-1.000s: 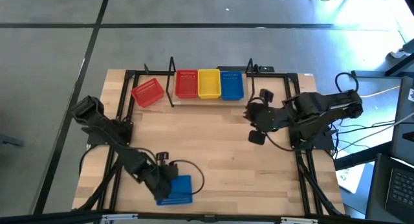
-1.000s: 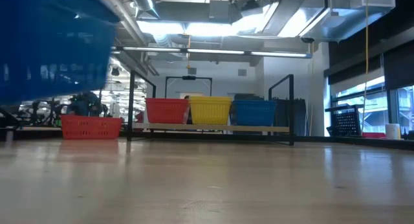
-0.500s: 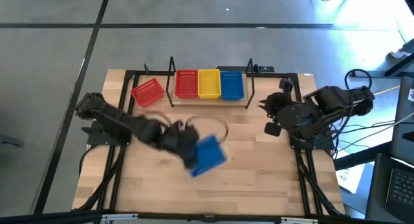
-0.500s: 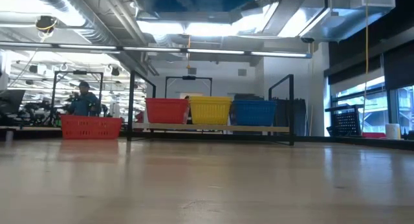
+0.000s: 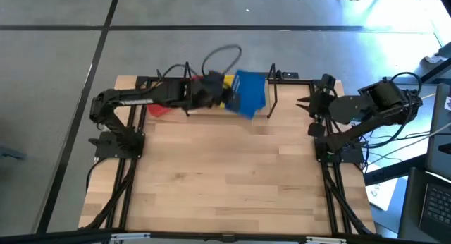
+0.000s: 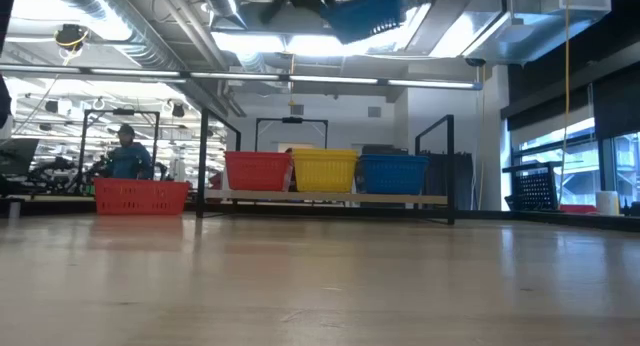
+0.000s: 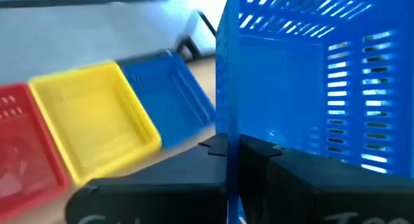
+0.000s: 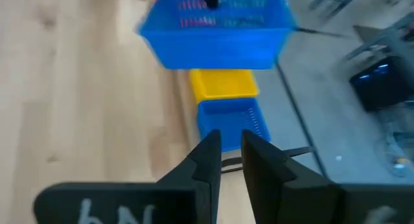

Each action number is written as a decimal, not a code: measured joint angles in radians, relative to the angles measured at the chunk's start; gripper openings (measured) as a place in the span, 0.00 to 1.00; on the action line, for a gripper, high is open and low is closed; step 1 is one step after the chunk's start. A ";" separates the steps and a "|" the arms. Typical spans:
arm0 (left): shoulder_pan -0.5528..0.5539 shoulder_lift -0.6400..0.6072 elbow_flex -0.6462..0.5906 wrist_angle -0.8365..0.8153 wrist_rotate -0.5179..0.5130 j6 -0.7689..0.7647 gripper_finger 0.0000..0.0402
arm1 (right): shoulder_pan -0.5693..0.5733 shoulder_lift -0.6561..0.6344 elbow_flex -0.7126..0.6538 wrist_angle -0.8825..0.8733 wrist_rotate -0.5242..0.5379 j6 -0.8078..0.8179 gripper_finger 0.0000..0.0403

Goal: Stack baskets on shelf by color
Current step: Stack the blue bin on the blue bin on the shelf, then stack the red bin on the red bin on the shelf

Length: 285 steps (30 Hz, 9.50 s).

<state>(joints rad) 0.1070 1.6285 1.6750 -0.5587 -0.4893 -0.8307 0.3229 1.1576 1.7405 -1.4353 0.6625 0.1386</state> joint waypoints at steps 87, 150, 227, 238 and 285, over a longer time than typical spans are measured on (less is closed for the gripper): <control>0.223 0.380 0.008 0.258 0.070 0.014 0.17 | -0.085 0.005 0.000 0.039 0.124 -0.043 0.15; 0.373 -0.301 -0.078 -1.021 0.260 -0.006 0.17 | -0.085 -0.020 0.000 0.143 -0.185 -0.040 0.15; 0.572 -0.291 -0.937 -0.337 0.143 0.653 0.17 | -0.085 -0.019 0.000 0.221 -0.189 -0.073 0.15; 0.578 -0.257 -0.938 -0.287 0.146 0.719 0.14 | -0.085 -0.019 0.000 0.221 -0.245 -0.069 0.15; 0.270 -0.437 -0.238 -0.836 -0.131 0.102 0.00 | -0.085 -0.019 0.000 0.219 -0.245 -0.098 0.15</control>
<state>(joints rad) 0.3771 1.1918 1.4368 -1.3944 -0.6205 -0.7290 0.2379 1.1385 1.7405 -1.2163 0.4171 0.0410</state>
